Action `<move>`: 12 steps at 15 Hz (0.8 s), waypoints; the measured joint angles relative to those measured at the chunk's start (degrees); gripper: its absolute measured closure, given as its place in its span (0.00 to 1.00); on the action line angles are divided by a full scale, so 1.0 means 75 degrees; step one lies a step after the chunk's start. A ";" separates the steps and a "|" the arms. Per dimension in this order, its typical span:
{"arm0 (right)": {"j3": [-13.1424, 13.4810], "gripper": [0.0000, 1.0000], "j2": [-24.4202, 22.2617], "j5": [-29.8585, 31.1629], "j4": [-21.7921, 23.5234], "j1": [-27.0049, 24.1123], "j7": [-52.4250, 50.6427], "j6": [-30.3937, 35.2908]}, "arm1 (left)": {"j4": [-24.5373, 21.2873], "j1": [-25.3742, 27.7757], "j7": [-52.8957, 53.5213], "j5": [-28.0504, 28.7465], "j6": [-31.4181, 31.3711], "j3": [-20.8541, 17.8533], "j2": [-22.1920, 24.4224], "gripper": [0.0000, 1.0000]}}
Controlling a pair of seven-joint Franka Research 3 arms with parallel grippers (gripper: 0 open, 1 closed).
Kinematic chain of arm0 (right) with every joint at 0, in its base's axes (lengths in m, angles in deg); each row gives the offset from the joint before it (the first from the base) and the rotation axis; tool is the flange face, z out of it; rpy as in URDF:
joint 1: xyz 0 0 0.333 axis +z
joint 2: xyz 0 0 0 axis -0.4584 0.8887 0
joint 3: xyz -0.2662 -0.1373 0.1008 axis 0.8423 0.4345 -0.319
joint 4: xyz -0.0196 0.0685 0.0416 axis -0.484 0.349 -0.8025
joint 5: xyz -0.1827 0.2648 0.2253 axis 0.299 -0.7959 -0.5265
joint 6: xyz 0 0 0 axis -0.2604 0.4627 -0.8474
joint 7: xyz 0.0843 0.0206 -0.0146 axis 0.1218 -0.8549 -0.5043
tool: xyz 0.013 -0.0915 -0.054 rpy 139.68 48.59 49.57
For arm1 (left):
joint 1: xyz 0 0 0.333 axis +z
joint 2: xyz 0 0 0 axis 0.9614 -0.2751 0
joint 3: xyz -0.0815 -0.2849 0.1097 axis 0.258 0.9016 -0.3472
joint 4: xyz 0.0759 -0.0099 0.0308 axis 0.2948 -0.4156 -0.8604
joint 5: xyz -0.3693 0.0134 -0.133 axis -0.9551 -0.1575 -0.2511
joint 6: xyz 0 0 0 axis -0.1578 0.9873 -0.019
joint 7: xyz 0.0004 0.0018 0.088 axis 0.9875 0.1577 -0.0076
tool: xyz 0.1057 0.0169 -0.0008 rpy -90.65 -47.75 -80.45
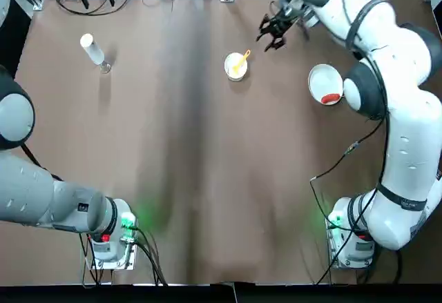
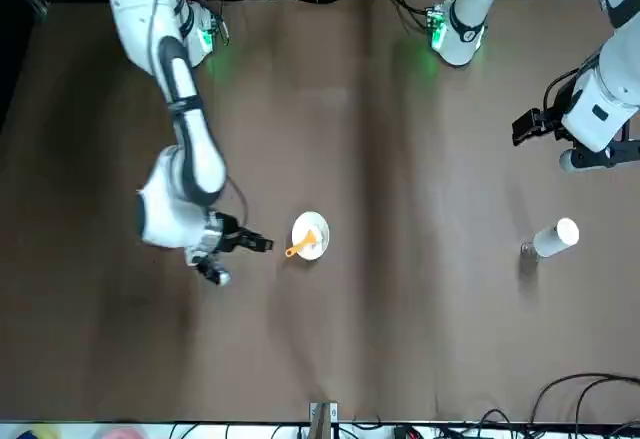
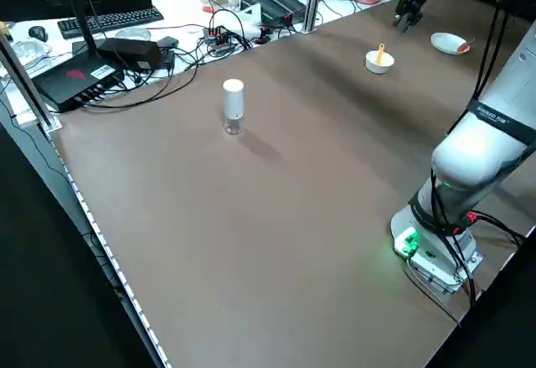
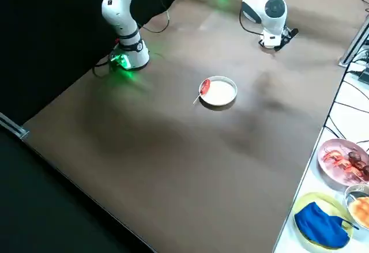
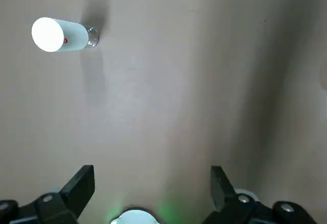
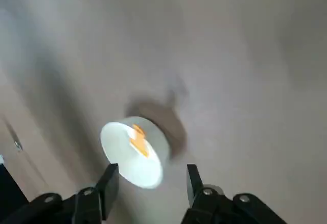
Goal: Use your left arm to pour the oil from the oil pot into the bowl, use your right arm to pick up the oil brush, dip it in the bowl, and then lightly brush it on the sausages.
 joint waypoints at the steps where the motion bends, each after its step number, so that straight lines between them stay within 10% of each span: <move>1: 0.0339 0.39 -0.0168 0.0230 -0.0036 -0.0063 -0.0124 0.0623 | 0.0000 0.0000 0.0000 0.0000 0.0000 0.0000 -0.0002 0.00; 6: 0.1731 0.37 -0.1009 0.1321 -0.0438 -0.0143 -0.0418 0.3109 | 0.0002 0.0003 -0.0003 0.0000 0.0000 0.0000 -0.0019 0.00; 12: 0.1967 0.00 -0.2185 0.3383 -0.0844 -0.0082 -0.0419 0.3870 | 0.0002 0.0004 -0.0029 0.0000 0.0000 0.0000 -0.0082 0.00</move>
